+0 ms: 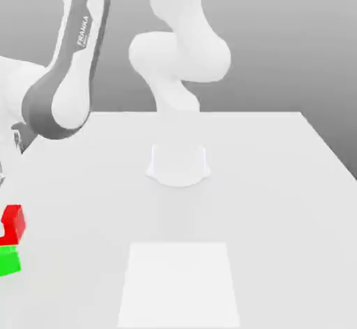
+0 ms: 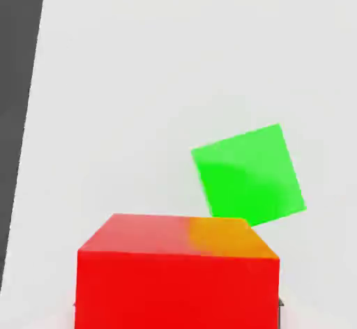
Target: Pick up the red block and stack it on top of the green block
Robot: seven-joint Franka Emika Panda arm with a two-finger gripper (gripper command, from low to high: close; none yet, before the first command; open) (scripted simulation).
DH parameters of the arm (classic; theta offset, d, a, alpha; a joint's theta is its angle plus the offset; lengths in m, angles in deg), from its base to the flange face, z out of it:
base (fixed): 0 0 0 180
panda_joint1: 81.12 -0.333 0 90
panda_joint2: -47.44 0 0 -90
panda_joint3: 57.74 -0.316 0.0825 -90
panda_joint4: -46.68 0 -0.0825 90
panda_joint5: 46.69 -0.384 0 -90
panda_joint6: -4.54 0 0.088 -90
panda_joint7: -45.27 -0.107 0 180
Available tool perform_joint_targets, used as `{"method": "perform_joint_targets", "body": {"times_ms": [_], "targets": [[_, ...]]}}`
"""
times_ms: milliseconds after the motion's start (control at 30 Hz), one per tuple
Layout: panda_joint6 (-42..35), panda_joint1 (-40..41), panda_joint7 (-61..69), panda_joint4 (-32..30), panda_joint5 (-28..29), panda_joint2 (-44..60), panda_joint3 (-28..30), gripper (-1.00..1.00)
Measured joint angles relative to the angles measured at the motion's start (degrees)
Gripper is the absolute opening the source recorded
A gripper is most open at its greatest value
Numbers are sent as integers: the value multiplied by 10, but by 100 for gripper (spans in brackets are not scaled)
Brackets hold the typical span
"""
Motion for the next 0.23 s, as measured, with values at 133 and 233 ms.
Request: {"method": "perform_joint_targets", "body": {"times_ms": [133, 233], "targets": [[62, 25, 27, 5, -45, 70, -24, 100], [62, 25, 27, 5, -45, 70, -24, 100]]}}
